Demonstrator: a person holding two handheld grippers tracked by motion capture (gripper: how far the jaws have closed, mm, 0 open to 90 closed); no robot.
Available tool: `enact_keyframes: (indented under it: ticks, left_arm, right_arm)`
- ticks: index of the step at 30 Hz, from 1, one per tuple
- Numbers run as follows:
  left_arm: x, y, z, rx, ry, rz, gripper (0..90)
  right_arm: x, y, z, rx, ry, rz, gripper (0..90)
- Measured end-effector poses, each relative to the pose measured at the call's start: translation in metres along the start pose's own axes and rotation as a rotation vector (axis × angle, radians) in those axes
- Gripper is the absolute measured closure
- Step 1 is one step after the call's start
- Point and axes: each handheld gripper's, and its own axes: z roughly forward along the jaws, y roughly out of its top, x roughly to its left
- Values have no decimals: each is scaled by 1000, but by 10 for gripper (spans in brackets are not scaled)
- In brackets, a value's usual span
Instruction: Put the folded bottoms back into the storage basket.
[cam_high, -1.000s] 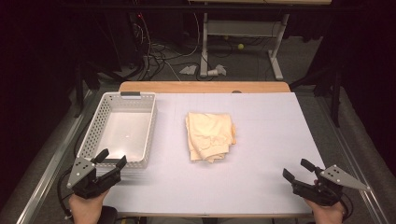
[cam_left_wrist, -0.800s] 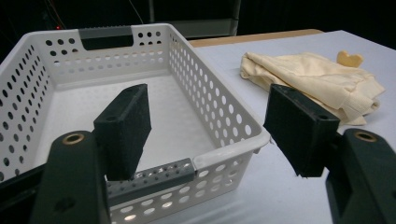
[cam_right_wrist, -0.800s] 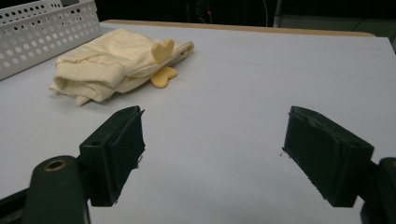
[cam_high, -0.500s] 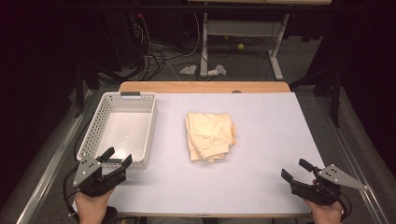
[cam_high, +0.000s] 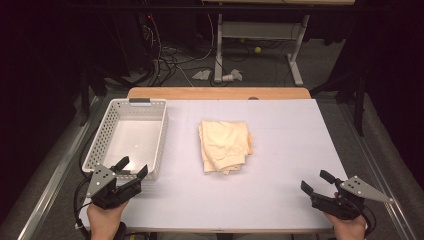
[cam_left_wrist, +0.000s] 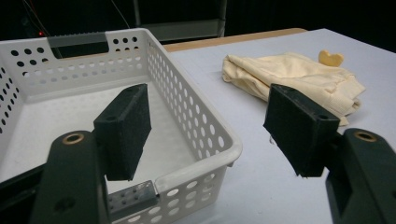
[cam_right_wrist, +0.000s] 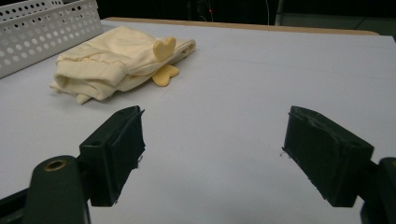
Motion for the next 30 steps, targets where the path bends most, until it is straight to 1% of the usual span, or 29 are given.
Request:
enact_keyframes:
  ticks: [4, 12, 24, 30]
  left_arm:
    - [-1, 1, 3, 8, -7, 3, 303]
    - [-9, 3, 10, 7, -33, 18, 306]
    - [-15, 7, 20, 15, -58, 36, 306]
    - [-15, 8, 24, 24, -64, 40, 306]
  right_arm:
    - [0, 0, 1, 1, 1, 1, 207]
    - [0, 0, 0, 0, 1, 1, 207]
    - [0, 0, 1, 0, 2, 2, 208]
    - [0, 0, 0, 0, 3, 0, 209]
